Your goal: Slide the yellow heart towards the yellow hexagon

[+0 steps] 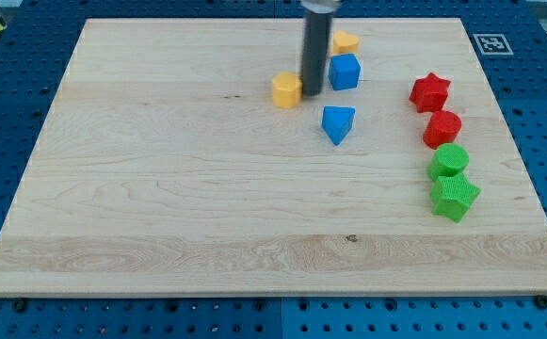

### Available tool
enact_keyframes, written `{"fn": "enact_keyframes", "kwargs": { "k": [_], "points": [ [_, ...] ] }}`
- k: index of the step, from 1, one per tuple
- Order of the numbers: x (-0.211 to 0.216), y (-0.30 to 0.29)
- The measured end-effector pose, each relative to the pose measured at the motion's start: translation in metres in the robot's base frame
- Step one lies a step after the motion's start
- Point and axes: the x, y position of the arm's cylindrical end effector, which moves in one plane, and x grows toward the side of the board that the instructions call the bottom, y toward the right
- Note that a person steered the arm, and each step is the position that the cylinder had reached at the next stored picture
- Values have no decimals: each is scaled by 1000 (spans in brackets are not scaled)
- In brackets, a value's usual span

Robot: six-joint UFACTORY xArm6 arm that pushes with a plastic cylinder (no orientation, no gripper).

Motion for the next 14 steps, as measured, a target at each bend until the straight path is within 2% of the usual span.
{"fn": "enact_keyframes", "kwargs": {
  "k": [2, 3, 4, 7, 9, 10, 11, 12, 14],
  "points": [
    [9, -99],
    [10, -107],
    [-42, -107],
    [-147, 11],
    [-99, 88],
    [-98, 66],
    [-96, 104],
    [-82, 114],
    [-74, -4]
  ]
}}
